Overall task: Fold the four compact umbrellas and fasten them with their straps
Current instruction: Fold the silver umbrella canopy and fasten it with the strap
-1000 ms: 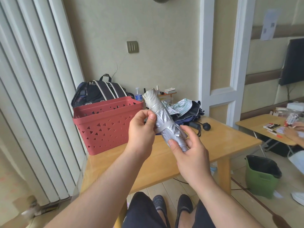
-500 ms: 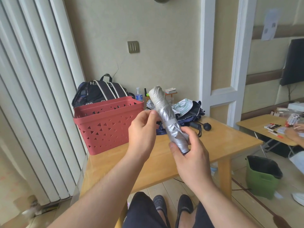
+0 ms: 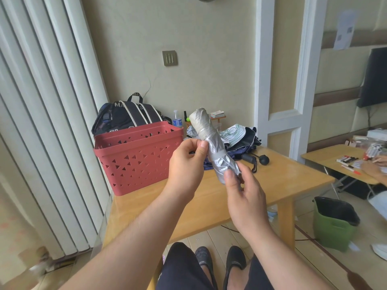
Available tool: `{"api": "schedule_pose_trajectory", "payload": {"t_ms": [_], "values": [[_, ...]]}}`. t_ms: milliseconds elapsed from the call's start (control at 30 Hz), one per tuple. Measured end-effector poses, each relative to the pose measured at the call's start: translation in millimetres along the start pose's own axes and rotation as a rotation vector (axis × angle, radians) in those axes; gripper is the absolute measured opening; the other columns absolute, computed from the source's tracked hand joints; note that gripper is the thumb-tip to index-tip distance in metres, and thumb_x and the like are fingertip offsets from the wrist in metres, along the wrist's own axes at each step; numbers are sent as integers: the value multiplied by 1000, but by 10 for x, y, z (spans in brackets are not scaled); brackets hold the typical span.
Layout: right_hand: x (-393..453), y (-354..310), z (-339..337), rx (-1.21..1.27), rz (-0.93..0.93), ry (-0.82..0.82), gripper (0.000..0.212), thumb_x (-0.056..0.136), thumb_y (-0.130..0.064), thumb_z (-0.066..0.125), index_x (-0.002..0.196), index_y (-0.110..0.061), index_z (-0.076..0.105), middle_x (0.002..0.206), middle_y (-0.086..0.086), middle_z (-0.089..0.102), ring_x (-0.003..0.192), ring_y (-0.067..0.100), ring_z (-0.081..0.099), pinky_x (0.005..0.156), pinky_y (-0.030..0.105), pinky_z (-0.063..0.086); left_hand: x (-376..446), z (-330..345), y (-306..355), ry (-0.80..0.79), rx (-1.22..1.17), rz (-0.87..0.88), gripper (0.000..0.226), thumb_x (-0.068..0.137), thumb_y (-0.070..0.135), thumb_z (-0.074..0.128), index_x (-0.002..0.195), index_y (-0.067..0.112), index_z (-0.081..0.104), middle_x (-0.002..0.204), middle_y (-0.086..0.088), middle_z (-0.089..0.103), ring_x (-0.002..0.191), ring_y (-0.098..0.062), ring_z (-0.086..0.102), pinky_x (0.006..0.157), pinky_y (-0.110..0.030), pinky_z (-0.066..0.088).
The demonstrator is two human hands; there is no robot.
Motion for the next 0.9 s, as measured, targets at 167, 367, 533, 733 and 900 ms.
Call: {"api": "schedule_pose_trajectory", "payload": {"t_ms": [167, 367, 533, 733, 900], "values": [[-7, -11, 49, 132, 101, -34, 57, 93, -79, 31, 135, -49, 55, 105, -22, 73, 81, -5, 67, 72, 25, 49, 52, 73, -93, -66, -215, -114, 20, 107, 21, 57, 89, 18, 65, 89, -12, 70, 83, -26, 62, 83, -46, 51], [9, 64, 101, 146, 117, -50, 46, 87, -81, 46, 125, -56, 52, 95, -21, 73, 84, 11, 71, 71, 41, 59, 83, 52, 17, -89, -151, -27, 22, 108, 15, 55, 87, 15, 63, 80, -3, 70, 73, -17, 61, 59, -23, 45], [1, 10, 78, 99, 92, -84, 28, 91, -52, 67, 116, -50, 55, 74, -12, 69, 55, 8, 59, 52, 28, 48, 117, 34, 16, -78, -77, 17, 24, 105, 25, 55, 84, 21, 66, 81, -6, 73, 68, -17, 59, 56, -31, 36], [-37, 28, 109, 141, 117, -123, 26, 89, -50, 67, 112, -52, 55, 74, -13, 67, 59, 7, 57, 57, 29, 47, 96, 31, 51, -53, 18, 69, 24, 103, 28, 52, 84, 28, 67, 82, 4, 75, 78, -22, 70, 79, -48, 57], [0, 93, 107, 153, 111, -92, 46, 86, -77, 54, 118, -44, 60, 71, -16, 66, 61, 14, 59, 60, 37, 51, 68, 47, 27, -14, 52, 69, 25, 106, 26, 52, 86, 25, 66, 76, 11, 69, 72, -11, 58, 75, -39, 51]]}}
Point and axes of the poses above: each hand's wrist, its own x-axis towards the middle knuckle, its own z-axis out of the palm, y = z × x, the point moved 7 cm from there along x, towards the middle knuckle
